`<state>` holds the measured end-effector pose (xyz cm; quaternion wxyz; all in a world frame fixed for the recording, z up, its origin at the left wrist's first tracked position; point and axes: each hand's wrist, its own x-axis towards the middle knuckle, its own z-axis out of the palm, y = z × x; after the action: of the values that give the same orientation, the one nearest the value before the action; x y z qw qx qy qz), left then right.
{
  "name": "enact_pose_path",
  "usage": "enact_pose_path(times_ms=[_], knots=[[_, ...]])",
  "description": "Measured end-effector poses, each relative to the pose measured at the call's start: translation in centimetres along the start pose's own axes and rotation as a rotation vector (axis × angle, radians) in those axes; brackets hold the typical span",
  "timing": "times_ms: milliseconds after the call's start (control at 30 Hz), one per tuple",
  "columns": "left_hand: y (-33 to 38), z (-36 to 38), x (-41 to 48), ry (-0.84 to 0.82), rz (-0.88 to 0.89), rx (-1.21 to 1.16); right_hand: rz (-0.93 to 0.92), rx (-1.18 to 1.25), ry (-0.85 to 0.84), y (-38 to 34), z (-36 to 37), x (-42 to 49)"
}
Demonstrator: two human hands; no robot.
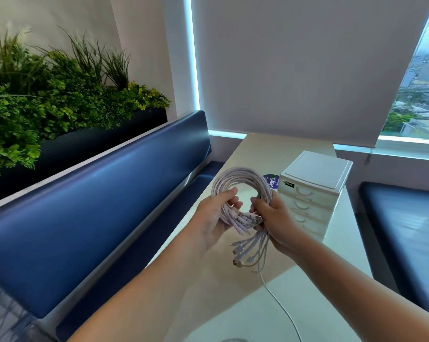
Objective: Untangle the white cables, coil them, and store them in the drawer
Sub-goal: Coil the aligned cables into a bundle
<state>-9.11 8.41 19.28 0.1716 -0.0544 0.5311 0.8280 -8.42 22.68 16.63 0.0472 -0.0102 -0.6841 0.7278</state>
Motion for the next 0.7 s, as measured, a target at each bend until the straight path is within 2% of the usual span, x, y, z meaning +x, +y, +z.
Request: enact_pose_path(times_ms=[133, 300, 433, 567, 700], knots=[[2.0, -1.3, 0.5, -0.098, -0.081, 0.241, 0.001, -0.187, -0.158, 0.1, -1.6, -0.2], [3.4, -1.2, 1.2, -0.181, -0.067, 0.599, 0.006, -0.385, -0.332, -1.1, -2.2, 0.0], [4.3, -1.1, 1.5, -0.25, -0.085, 0.646, 0.012, -0.482, -0.441, -3.1, -2.6, 0.4], [5.8, -1.0, 1.5, -0.396, -0.14, 0.783, -0.037, -0.718, -0.532, -5.2, -2.9, 0.8], [6.4, -0.4, 1.9, -0.432, -0.113, 0.866, -0.036, -0.832, -0.605, -6.7, -2.9, 1.2]])
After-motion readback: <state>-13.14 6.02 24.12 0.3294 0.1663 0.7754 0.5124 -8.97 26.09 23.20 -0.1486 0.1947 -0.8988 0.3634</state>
